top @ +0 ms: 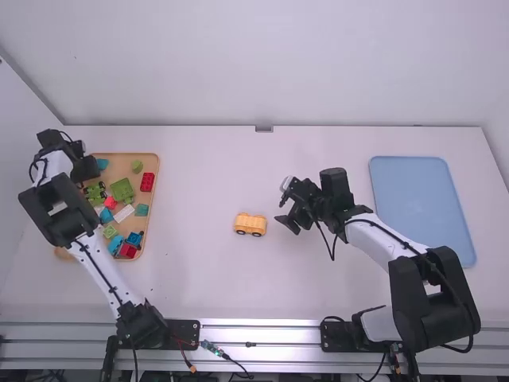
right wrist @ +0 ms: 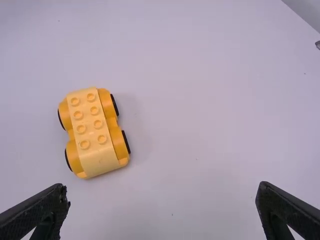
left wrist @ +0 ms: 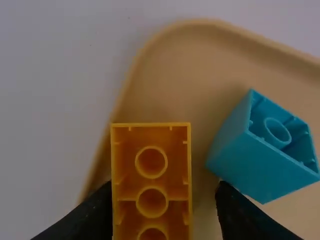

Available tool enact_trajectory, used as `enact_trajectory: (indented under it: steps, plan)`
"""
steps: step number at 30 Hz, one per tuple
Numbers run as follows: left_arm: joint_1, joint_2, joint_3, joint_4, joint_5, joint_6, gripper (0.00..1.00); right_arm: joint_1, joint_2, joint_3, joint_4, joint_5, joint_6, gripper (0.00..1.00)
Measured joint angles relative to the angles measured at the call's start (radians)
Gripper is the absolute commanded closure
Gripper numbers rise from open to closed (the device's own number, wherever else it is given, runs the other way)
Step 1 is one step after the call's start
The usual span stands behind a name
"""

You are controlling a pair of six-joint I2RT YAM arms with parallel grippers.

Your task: Assemble lego blocks to make yellow taxi

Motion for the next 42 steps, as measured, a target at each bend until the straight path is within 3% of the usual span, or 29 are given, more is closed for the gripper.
enact_trajectory:
  steps: [5, 10, 16, 17, 18, 20, 37, 42]
  plan:
    - [0.000, -0.001, 0.004, -0.022, 0.008, -0.013, 0.60, 0.000, 0.000, 0.000, 0.000, 0.000, 0.000, 0.01]
    - [0.000, -0.001, 0.004, -0.021, 0.007, -0.013, 0.62, 0.000, 0.000, 0.000, 0.000, 0.000, 0.000, 0.01]
    - [0.000, -0.001, 0.004, -0.018, 0.006, -0.013, 0.77, 0.000, 0.000, 0.000, 0.000, 0.000, 0.003, 0.01]
    - [0.000, -0.001, 0.004, -0.020, 0.006, -0.017, 0.81, 0.000, 0.000, 0.000, 0.000, 0.000, 0.001, 0.01]
    - [0.000, -0.001, 0.004, -0.023, 0.006, -0.017, 0.92, 0.000, 0.000, 0.000, 0.000, 0.000, 0.000, 0.01]
    - [0.000, -0.001, 0.006, -0.033, 0.004, -0.017, 0.98, 0.000, 0.000, 0.000, 0.000, 0.000, 0.002, 0.01]
    - [-0.006, -0.037, 0.005, -0.172, -0.075, -0.129, 0.98, 0.000, 0.000, 0.000, 0.001, 0.000, 0.002, 0.01]
    - [-0.021, -0.120, -0.008, -0.259, -0.089, -0.171, 0.98, 0.000, 0.000, 0.000, 0.021, 0.000, 0.003, 0.01]
